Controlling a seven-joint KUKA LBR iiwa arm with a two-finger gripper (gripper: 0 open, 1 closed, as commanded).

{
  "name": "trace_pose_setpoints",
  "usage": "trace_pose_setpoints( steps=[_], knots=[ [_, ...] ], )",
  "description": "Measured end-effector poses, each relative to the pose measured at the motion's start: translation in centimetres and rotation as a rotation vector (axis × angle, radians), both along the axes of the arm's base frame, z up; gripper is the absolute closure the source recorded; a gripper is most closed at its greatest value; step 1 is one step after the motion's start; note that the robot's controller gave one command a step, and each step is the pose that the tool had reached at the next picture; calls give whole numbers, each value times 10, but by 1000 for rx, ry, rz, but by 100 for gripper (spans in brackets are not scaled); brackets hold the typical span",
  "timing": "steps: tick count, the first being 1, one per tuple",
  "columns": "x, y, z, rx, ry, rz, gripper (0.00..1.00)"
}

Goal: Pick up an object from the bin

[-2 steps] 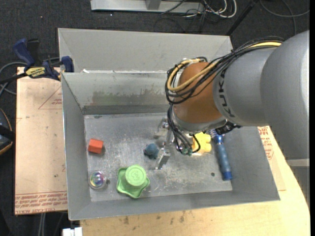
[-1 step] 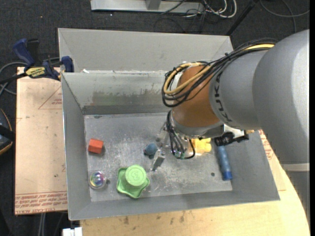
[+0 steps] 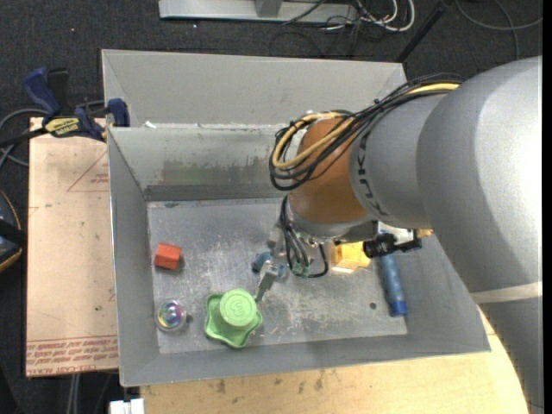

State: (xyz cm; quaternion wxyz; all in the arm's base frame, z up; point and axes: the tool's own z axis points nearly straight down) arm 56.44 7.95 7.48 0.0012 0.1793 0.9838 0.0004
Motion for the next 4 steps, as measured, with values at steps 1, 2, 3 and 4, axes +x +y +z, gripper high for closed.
trace_pose_setpoints(
  steps=[1, 2, 3, 4],
  knots=[
    [2, 0, 3, 0, 0, 2, 0],
    [4, 2, 6, 3, -7, 3, 100],
    [6, 3, 84, 2, -7, 5, 100],
    [7, 3, 127, 1, -5, 8, 100]
  ],
)
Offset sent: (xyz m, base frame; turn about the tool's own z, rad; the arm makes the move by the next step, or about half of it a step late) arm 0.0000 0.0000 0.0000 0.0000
